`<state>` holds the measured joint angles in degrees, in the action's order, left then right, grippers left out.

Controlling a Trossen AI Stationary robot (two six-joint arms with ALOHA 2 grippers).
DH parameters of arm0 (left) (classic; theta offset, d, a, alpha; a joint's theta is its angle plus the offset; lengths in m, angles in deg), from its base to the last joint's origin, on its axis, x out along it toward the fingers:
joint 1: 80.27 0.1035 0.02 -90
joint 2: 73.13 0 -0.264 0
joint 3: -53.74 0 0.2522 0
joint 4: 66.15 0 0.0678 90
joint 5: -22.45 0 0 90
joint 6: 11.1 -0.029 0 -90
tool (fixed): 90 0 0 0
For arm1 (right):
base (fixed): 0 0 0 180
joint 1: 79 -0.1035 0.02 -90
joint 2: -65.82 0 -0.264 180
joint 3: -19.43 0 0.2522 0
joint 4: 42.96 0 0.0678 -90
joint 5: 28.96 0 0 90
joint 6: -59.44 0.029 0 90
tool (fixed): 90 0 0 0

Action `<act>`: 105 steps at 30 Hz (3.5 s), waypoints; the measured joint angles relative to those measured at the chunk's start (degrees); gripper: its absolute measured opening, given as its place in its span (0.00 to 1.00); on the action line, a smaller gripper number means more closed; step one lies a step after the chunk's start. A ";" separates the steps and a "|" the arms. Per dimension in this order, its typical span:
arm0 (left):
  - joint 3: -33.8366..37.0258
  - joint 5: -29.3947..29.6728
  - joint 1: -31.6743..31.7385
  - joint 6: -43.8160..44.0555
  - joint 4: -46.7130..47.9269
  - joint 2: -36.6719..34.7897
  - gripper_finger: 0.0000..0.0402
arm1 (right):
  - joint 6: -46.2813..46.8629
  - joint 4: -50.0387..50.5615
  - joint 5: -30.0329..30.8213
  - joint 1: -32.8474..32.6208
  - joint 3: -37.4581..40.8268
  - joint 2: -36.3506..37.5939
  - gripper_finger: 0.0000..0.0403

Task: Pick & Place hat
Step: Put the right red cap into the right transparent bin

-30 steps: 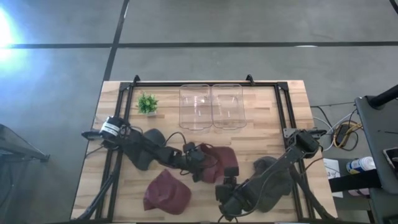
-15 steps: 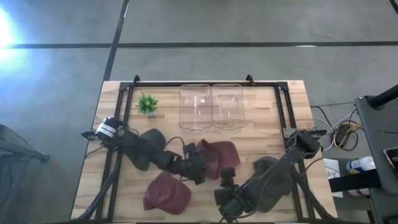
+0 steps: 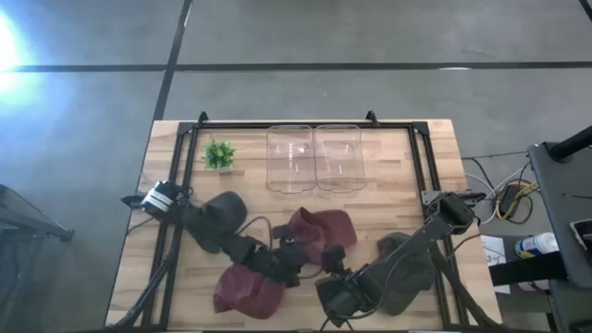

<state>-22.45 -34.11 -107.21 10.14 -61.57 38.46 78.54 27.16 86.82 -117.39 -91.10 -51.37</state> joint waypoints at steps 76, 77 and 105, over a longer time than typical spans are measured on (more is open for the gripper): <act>-0.22 -2.52 -7.60 19.78 18.98 -11.48 0.52 | 26.54 -27.63 -11.51 7.52 24.74 2.12 0.15; 0.18 -3.94 -6.62 19.75 16.63 -10.67 0.52 | 26.17 -28.17 -11.78 7.54 24.78 2.12 0.14; -3.94 -11.49 2.01 5.68 5.50 3.72 0.52 | 24.10 -29.64 -12.58 7.19 24.04 1.77 0.11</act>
<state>-26.39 -45.60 -105.20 15.82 -56.07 42.18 102.64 -2.48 74.25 -110.21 -67.06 -49.60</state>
